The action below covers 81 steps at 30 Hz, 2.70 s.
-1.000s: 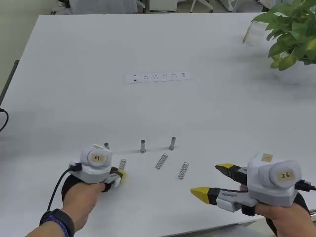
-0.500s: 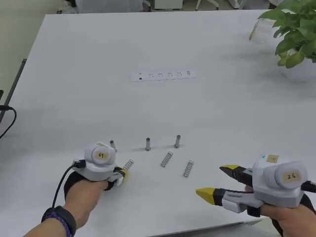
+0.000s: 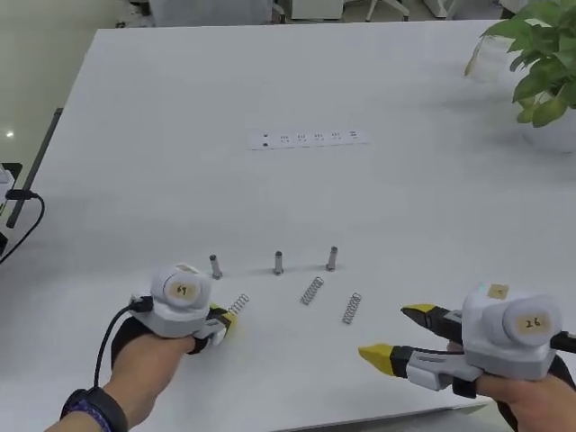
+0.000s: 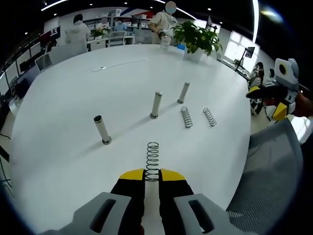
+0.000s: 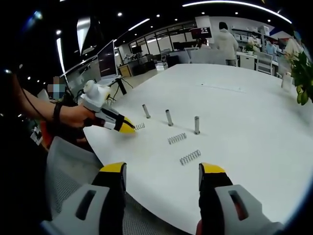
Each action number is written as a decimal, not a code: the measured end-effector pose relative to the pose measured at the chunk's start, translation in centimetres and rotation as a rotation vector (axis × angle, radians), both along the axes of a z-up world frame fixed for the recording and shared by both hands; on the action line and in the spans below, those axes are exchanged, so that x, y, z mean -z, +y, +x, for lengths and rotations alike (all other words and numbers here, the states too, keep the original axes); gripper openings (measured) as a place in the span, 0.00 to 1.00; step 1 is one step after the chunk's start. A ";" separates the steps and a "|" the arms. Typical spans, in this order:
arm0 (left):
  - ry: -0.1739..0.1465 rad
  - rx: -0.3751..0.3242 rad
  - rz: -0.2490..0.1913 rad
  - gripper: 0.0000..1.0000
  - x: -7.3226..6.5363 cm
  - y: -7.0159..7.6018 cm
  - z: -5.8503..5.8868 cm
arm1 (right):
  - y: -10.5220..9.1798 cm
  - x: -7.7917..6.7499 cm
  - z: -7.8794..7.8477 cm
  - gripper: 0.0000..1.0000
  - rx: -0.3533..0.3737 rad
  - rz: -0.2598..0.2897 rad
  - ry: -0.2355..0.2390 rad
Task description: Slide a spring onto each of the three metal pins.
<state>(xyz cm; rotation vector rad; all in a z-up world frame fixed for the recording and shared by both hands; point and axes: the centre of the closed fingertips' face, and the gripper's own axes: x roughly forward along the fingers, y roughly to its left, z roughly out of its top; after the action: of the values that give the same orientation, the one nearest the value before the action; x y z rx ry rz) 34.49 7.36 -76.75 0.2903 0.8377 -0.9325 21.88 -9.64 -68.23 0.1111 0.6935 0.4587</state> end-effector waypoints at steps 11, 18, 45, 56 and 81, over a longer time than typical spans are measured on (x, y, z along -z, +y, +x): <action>-0.015 0.022 -0.037 0.02 -1.6 -0.3 -1.0 | 0.5 0.0 0.1 0.56 -0.018 0.007 0.002; -0.030 0.058 -0.051 0.02 -2.6 -1.0 -1.9 | 1.1 -0.1 0.4 0.55 -0.031 0.015 -0.007; -0.108 0.240 -0.123 0.02 -7.3 -6.0 -5.3 | 3.7 -0.3 3.3 0.43 -0.127 0.059 -0.036; -0.141 0.288 -0.149 0.02 -9.0 -7.5 -6.1 | 4.8 -1.8 5.0 0.35 -0.155 0.111 -0.069; -0.203 0.373 -0.176 0.02 -11.2 -9.4 -7.3 | 6.5 -3.0 5.9 0.19 -0.185 0.262 -0.057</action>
<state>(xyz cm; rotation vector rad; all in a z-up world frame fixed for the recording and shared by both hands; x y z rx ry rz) 27.21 -2.07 -65.51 0.3891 0.5177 -1.2925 27.81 -3.18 -65.23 0.2810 0.5873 0.7273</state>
